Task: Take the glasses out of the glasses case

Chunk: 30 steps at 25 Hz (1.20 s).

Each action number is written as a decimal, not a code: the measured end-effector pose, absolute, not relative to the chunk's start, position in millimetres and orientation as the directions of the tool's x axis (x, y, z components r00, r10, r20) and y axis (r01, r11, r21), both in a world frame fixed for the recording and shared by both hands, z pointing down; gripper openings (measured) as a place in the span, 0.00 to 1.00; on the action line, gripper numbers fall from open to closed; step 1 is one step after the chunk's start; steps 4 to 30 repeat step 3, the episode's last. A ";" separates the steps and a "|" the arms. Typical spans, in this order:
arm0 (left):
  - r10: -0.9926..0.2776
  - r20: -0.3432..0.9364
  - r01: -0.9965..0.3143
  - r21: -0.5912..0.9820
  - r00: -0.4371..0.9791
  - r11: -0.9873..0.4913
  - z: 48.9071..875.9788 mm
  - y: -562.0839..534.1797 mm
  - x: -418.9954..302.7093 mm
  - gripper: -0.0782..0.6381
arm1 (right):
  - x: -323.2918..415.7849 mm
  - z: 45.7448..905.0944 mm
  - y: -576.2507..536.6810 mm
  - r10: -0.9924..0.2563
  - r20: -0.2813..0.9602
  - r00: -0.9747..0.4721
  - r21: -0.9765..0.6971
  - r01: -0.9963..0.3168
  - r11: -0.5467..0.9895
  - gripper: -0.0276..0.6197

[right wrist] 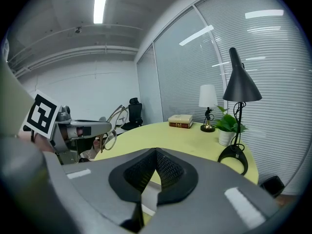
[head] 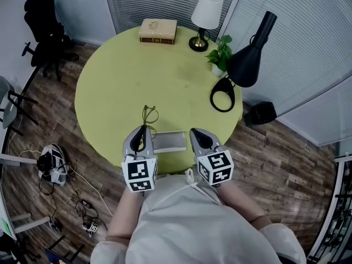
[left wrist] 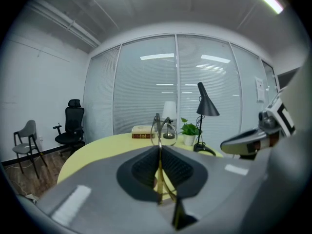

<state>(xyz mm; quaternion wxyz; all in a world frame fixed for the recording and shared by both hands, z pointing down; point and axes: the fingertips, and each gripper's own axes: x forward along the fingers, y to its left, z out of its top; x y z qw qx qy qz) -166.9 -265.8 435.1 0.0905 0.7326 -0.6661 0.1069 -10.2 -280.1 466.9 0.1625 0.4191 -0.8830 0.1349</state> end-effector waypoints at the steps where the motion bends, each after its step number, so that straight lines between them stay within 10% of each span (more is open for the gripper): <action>1: -0.957 0.277 -0.995 -0.011 0.090 -0.097 435.2 -266.3 -167.7 0.13 | -11.0 467.4 -280.0 -0.695 0.402 -0.596 -0.102 -0.784 0.613 0.04; 30: -0.956 0.277 -0.995 -0.011 0.091 -0.098 435.8 -267.7 -168.9 0.13 | -12.4 468.6 -280.1 -0.692 0.408 -0.596 -0.104 -0.783 0.613 0.04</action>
